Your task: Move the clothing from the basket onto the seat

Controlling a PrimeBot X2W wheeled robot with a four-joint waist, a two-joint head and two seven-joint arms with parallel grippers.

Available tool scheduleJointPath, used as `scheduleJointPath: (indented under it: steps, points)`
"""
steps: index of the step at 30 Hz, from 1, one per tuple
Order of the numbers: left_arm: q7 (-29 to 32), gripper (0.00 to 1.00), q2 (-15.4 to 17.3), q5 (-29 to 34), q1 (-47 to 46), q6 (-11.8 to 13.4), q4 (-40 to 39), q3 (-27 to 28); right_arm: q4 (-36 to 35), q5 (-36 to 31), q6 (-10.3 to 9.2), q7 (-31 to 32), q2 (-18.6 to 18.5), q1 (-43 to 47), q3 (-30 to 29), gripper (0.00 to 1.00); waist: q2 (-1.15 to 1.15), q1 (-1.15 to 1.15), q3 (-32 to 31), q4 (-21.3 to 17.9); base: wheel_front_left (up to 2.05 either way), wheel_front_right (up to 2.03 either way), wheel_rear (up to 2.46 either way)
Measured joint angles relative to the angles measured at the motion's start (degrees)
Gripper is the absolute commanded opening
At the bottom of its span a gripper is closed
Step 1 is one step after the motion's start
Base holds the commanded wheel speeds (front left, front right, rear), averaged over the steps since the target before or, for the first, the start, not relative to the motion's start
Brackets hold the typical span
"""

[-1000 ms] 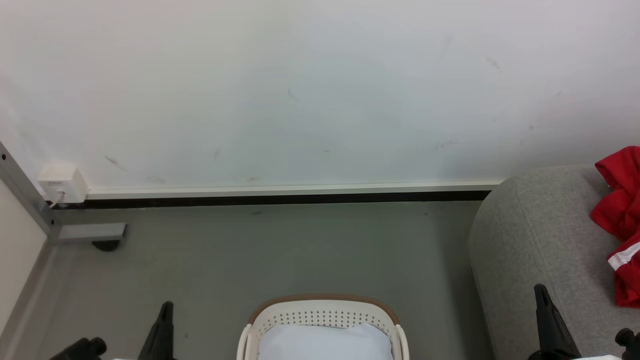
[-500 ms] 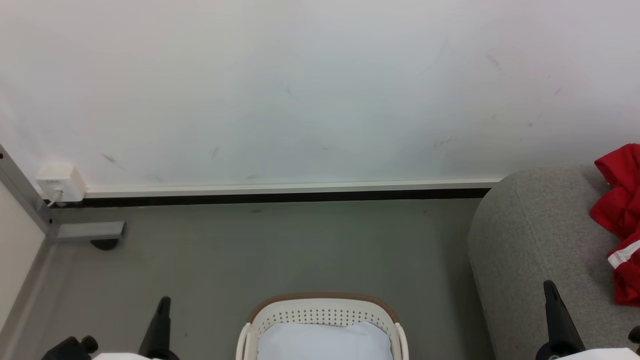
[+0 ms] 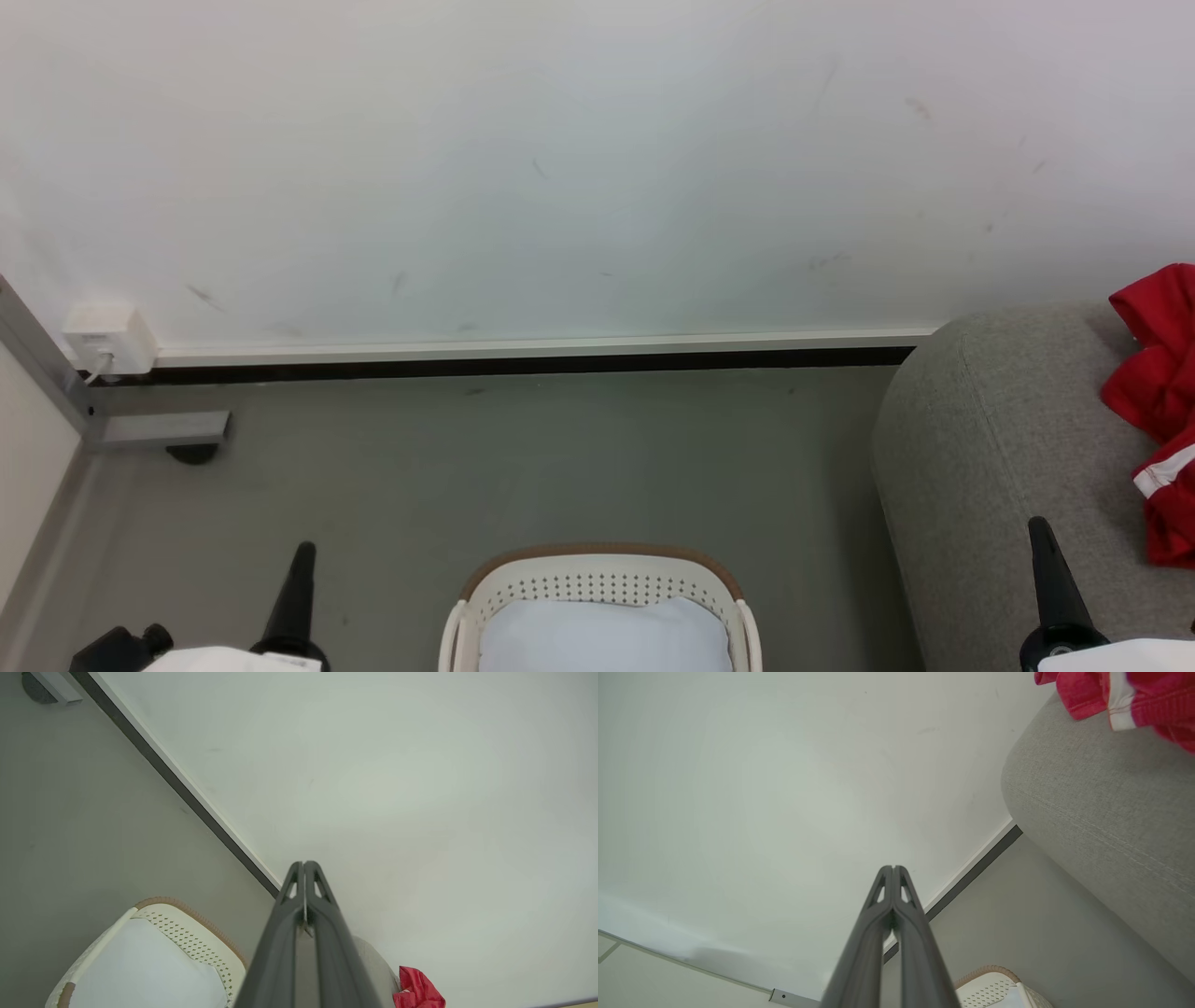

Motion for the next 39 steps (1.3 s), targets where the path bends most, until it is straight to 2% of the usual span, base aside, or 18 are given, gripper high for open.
scheduleJointPath:
  steps: [39]
  points:
    - [5.46,0.0,-2.76,-17.63,-2.82,-2.25,1.43,4.55,1.57,17.34,0.0,5.24,0.79,-2.36,-4.11,0.0,0.0,-0.01,0.91,-0.49,0.0,0.0,0.0]
